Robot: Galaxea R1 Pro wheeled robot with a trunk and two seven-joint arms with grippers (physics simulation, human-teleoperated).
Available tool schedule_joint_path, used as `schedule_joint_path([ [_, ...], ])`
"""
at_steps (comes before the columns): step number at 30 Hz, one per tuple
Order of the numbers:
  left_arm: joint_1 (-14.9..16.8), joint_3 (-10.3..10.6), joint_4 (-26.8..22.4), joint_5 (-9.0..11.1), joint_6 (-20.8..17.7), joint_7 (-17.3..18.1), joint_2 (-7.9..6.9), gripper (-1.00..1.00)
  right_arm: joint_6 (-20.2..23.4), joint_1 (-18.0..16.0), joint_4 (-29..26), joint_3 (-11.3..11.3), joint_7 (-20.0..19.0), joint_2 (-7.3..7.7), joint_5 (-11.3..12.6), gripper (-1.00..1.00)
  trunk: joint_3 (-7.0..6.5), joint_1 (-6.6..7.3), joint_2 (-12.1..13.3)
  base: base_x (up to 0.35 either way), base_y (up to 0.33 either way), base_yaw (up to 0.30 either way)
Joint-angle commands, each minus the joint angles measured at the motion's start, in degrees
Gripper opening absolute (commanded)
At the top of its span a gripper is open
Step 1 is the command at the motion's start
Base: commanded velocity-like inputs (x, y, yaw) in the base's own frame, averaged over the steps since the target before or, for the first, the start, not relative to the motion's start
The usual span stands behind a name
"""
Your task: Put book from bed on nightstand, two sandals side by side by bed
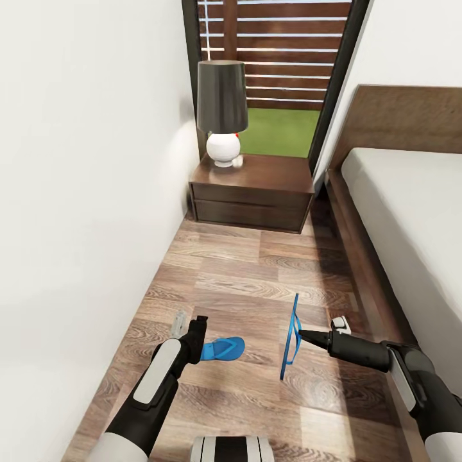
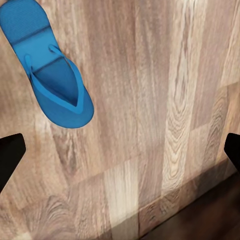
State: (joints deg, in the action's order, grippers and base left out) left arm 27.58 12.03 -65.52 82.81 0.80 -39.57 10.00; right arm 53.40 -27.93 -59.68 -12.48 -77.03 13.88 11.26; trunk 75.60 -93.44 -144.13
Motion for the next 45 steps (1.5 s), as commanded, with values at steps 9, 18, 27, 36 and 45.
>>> schedule_joint_path([
  [9, 0.0, 0.0, -0.1, 0.3, 0.1, -0.2, 0.0, 1.0, 0.4, 0.0, 0.0, 0.0, 0.0, 0.07, 0.1, -1.0, 1.37, -0.14, -0.1, 0.0, 0.0, 0.0],
  [18, 0.0, 0.0, -0.1, 0.3, 0.1, -0.2, 0.0, 1.0, 0.4, 0.0, -0.1, 0.0, 0.0, 0.1, 0.1, -1.0, 3.36, -0.38, -0.2, 0.0, 0.0, 0.0],
  [27, 0.0, 0.0, -0.1, 0.3, 0.1, -0.2, 0.0, 1.0, 0.4, 0.0, -0.1, 0.0, 0.0, 0.1, 0.1, -1.0, 5.36, -0.61, -0.3, 0.0, 0.0, 0.0],
  [36, 0.0, 0.0, -0.1, 0.3, 0.1, -0.2, 0.0, 1.0, 0.4, 0.0, -0.1, 0.0, -0.1, 0.1, 0.1, -1.0, 7.35, -0.84, -0.5, 0.0, 0.0, 0.0],
  [45, 0.0, 0.0, -0.1, 0.3, 0.1, -0.2, 0.0, 1.0, 0.4, 0.0, -0.1, 0.0, -0.1, 0.1, 0.1, -1.0, 9.12, -1.05, -0.6, 0.0, 0.0, 0.0],
])
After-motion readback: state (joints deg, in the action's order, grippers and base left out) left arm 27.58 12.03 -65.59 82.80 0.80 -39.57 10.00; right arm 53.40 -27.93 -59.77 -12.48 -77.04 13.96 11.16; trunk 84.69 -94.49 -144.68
